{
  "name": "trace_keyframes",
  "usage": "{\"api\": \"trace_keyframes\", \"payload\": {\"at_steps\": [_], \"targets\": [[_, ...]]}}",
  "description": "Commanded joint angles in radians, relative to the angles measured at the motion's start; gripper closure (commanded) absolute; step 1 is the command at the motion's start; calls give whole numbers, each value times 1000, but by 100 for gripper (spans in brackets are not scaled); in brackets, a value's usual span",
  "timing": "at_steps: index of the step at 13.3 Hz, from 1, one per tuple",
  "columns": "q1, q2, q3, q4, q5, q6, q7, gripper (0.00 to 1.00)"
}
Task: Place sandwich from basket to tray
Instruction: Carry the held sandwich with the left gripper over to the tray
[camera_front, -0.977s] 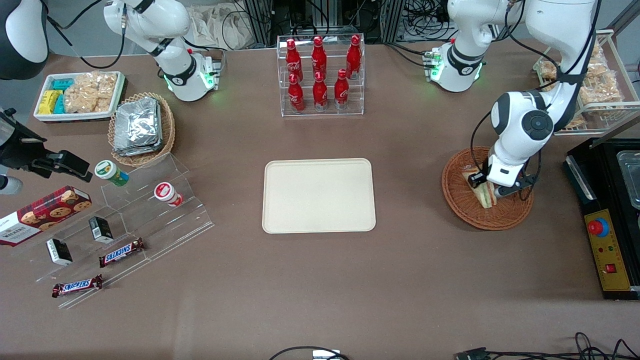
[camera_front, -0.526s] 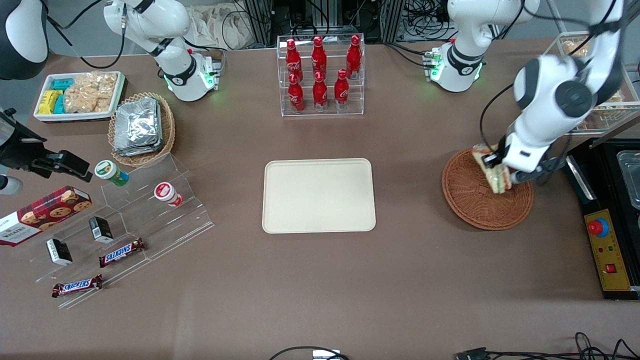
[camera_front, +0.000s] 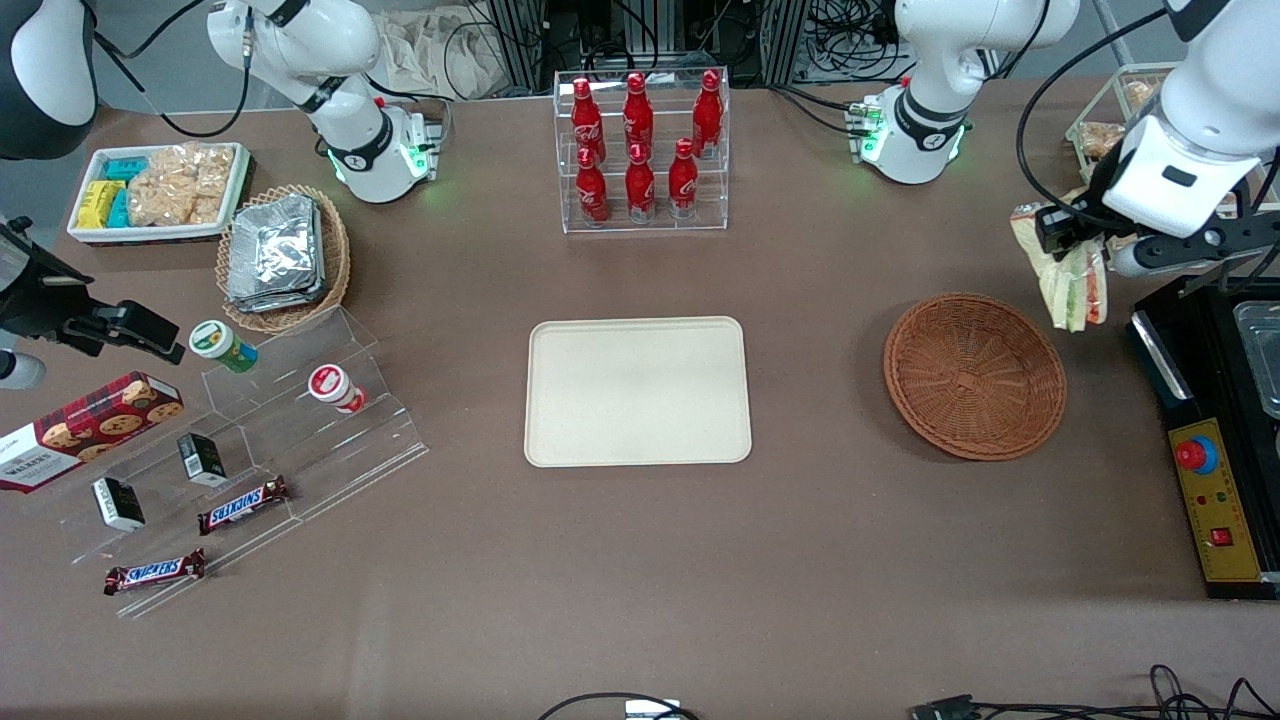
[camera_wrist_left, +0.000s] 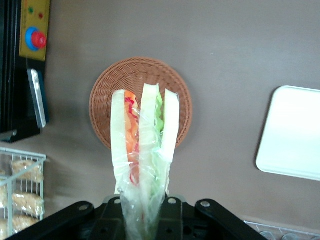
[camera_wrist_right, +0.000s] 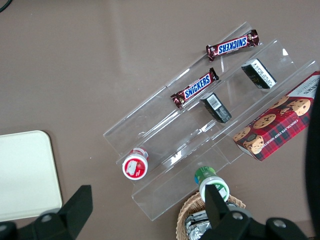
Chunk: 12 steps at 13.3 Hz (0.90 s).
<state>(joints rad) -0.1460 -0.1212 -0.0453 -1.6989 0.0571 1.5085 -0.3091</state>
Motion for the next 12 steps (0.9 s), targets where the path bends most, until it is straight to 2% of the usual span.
{"api": "trace_keyframes", "payload": {"at_steps": [1,3,5,6,9,12], "targets": [[-6,43,-140,65,-13,-33,-22,84],[-4,92,-264,105,-52,-31,-172,85],[-4,185,-396,210,-59,-34,-263,86],[-4,210,-428,231,-60,-33,-324,86],[-33,264,-443,203,-43,5,-377,86],[-35,261,-444,15,-42,212,-384,86]]}}
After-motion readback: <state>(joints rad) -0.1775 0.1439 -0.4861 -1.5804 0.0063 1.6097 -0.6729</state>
